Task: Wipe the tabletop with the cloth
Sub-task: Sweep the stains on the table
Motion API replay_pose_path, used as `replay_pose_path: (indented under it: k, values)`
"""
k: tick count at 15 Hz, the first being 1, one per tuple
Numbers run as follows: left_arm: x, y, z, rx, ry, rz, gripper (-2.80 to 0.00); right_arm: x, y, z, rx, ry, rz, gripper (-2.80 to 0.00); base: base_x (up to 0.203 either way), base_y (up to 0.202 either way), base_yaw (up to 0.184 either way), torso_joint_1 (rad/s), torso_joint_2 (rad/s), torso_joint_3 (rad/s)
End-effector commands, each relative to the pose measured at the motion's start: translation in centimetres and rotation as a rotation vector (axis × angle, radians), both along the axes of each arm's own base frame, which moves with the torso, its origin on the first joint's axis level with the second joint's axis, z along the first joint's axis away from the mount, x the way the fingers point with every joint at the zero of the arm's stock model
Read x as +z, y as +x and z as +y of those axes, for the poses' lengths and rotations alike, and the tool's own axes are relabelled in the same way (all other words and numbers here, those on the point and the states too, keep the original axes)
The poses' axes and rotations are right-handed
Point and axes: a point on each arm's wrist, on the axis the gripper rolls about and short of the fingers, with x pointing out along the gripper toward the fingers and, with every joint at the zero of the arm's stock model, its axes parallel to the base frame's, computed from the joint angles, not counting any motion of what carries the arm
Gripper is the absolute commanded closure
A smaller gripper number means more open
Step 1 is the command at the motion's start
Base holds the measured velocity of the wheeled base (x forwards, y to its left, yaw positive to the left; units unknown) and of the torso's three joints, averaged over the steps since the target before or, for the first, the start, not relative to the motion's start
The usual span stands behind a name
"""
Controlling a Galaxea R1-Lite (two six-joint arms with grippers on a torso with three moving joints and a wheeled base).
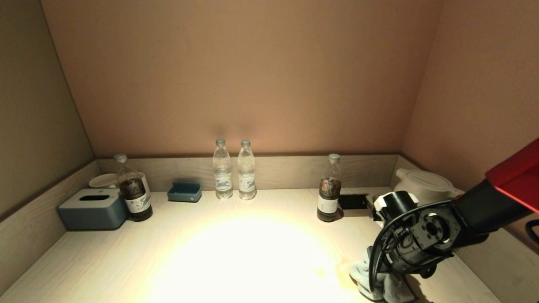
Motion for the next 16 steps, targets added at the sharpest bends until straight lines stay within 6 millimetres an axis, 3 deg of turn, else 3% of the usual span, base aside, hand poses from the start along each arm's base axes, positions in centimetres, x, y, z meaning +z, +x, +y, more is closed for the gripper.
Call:
replay_pose_path:
  k: [1,6,16]
  values:
    - [0.0,0.0,0.0,0.001,0.0,0.001,0.0,-0.5,0.6,0.8,0.021,-0.001,0.009,0.0,0.0,0.0,0.0,0.0,0.0,0.0]
    - [0.0,0.0,0.0,0.002,0.0,0.001,0.0,-1.7,1.9,3.9,0.103,0.001,0.015,0.0,0.0,0.0,0.0,0.0,0.0,0.0]
    - [0.0,0.0,0.0,0.001,0.0,0.001,0.0,-1.5,2.4,10.8,0.292,0.017,-0.042,0.0,0.0,0.0,0.0,0.0,0.0,0.0]
